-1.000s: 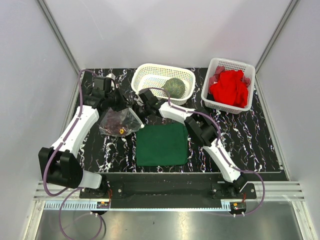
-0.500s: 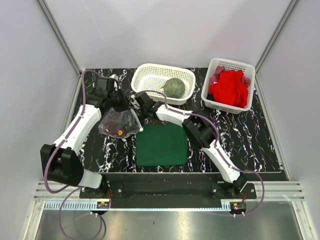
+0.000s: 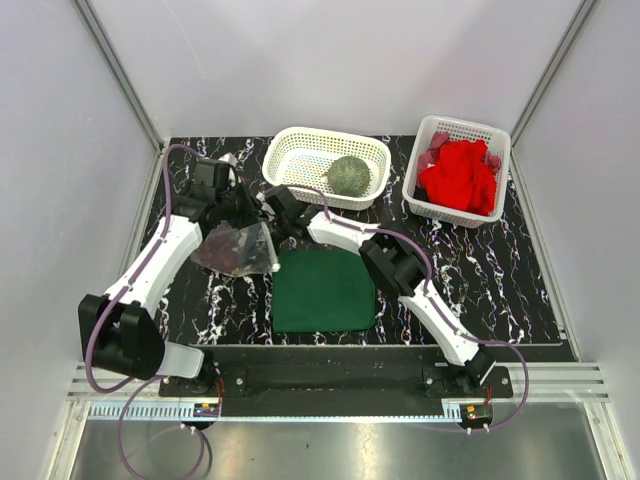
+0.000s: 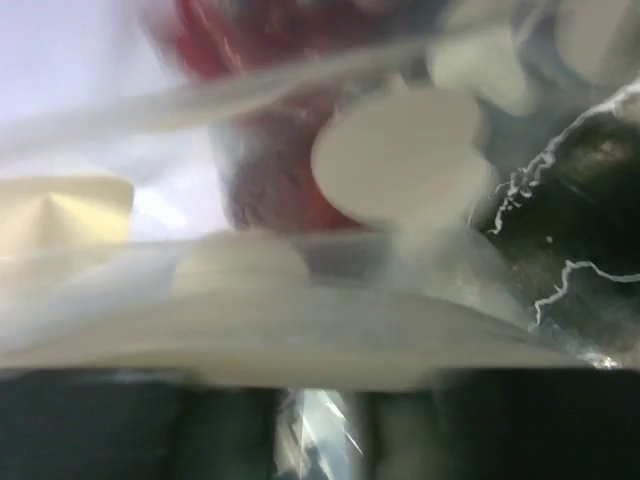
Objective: Open the zip-top bag and remove the fake food
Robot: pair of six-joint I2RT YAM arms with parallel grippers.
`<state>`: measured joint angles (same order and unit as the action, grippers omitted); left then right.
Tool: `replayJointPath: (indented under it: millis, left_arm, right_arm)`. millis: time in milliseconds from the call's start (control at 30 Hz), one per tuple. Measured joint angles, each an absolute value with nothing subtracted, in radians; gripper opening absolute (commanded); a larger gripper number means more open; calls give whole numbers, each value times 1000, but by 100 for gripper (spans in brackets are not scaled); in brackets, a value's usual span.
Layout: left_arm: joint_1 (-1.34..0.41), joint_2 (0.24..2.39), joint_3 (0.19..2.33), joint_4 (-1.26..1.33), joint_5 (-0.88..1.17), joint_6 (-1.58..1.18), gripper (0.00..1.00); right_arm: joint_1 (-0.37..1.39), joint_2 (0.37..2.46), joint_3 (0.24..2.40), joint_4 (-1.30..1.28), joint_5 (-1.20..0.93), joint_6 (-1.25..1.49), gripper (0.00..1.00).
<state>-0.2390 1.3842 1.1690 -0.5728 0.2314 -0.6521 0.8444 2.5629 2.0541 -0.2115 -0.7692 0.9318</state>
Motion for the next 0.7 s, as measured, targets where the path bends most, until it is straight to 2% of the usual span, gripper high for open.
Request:
replayJointPath:
  millis: [67, 167, 300, 533, 700]
  left_arm:
    - [-239, 1369, 1169, -575, 224, -651, 0]
    - [-239, 1346, 1169, -586, 211, -638, 0]
    - [-239, 1311, 1169, -612, 189, -608, 0]
    - [-233, 1286, 1169, -625, 192, -607, 0]
    - [-234, 1306, 1172, -616, 207, -629, 0]
  right_arm:
    - [844, 2548, 2043, -198, -763, 929, 6]
    - [839, 2518, 1975, -192, -739, 928, 0]
    - [810, 2468, 1873, -201, -714, 913, 0]
    - [767, 2411, 1845, -203, -699, 882, 18]
    - [787, 2420, 1916, -207, -706, 869, 24]
